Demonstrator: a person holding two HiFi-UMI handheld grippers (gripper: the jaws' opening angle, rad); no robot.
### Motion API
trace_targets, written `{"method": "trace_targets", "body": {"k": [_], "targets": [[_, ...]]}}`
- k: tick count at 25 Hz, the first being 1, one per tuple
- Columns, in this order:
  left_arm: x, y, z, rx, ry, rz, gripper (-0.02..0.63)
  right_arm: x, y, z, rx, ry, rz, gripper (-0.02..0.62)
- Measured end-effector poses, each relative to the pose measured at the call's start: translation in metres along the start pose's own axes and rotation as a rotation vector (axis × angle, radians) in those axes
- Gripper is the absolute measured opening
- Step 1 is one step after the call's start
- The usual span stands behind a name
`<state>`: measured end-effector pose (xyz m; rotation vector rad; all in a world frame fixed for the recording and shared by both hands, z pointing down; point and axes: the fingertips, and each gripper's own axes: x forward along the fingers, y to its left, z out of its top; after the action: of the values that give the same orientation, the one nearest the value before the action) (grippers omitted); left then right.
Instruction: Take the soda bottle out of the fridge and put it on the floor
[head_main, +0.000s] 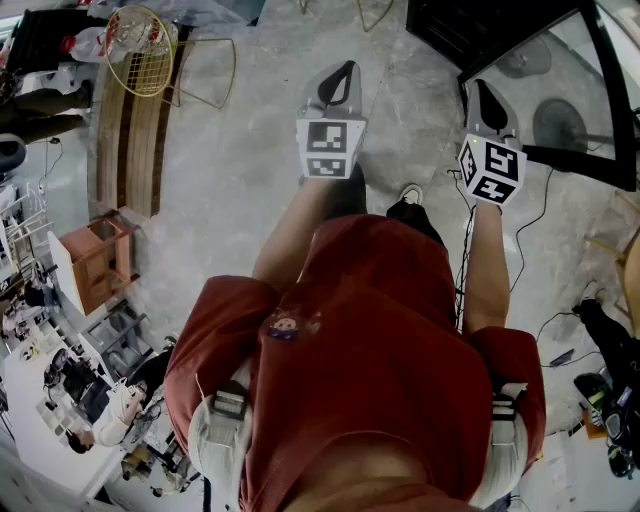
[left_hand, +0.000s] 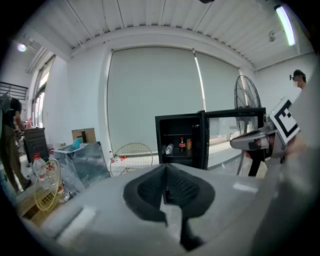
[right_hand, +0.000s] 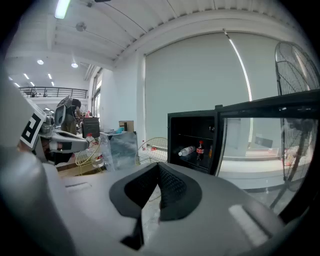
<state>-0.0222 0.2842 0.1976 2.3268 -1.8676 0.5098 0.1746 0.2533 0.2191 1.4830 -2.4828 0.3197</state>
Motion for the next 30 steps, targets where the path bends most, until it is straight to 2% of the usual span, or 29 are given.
{"method": "trace_targets", "body": {"k": [7,14,23,30], "targets": [[-0.031,-0.024,-0.027,-0.083,0.055,-0.004,0.000,-0.044,0.000,-0.015,0.048,0.028,-0.027,0.000],[-0.042,-0.023,-0.037,-0.093,0.054,0.001,0.000,-0.049,0.010,-0.022,0.061,0.035,-0.023,0.000],[-0.049,0.026,-0.057,-0.124,0.074,0.006,0.000,-0.020,0.048,-0.027,0.079,0.072,-0.028,0.000],[-0.057,0.069,-0.071,-0.164,0.062,-0.031,0.000,0.006,0.096,-0.027,0.115,0.083,0.001,0.000]]}}
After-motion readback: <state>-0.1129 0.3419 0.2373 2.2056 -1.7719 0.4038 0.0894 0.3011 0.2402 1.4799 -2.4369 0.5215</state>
